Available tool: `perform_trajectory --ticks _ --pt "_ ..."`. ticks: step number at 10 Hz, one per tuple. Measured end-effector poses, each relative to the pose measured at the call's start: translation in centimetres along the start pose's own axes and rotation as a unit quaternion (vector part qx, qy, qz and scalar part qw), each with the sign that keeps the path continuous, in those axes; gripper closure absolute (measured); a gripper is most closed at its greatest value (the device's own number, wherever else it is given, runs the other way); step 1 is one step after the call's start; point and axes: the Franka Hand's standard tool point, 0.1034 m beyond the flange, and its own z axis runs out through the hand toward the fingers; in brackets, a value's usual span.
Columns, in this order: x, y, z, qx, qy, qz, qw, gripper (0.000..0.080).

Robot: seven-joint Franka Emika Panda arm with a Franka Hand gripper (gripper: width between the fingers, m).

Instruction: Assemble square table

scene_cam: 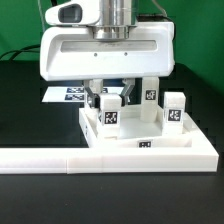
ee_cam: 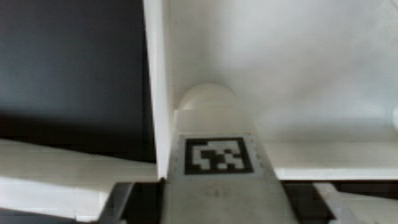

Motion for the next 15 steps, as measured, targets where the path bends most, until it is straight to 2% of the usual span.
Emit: perform_trajectory --ticks 2,5,7,9,11,13,14,15 --pt "-0.16 -0.10 0.05 -0.001 0.014 0.123 0.992 0.0509" --pt "-0.17 -0.15 0.07 0.002 0.023 0.267 0.963 0.0509" --pt "-0.19 -0.17 0.07 0.003 0.024 0.366 0.930 0.0509" --pt "-0.21 -0.13 0.08 0.008 0.023 0.477 0.879 0.0509" --pt "-0.20 -0.06 0.07 0.013 0.022 0.527 0.849 0.0509" --pt "-0.20 -0.07 0.07 0.015 0.021 0.557 0.830 0.0509" --pt "-0.22 -0.08 0.09 0.015 0.021 0.554 0.832 0.0454" --pt "-0.23 -0.10 0.10 0.014 0.021 0.548 0.836 0.0454"
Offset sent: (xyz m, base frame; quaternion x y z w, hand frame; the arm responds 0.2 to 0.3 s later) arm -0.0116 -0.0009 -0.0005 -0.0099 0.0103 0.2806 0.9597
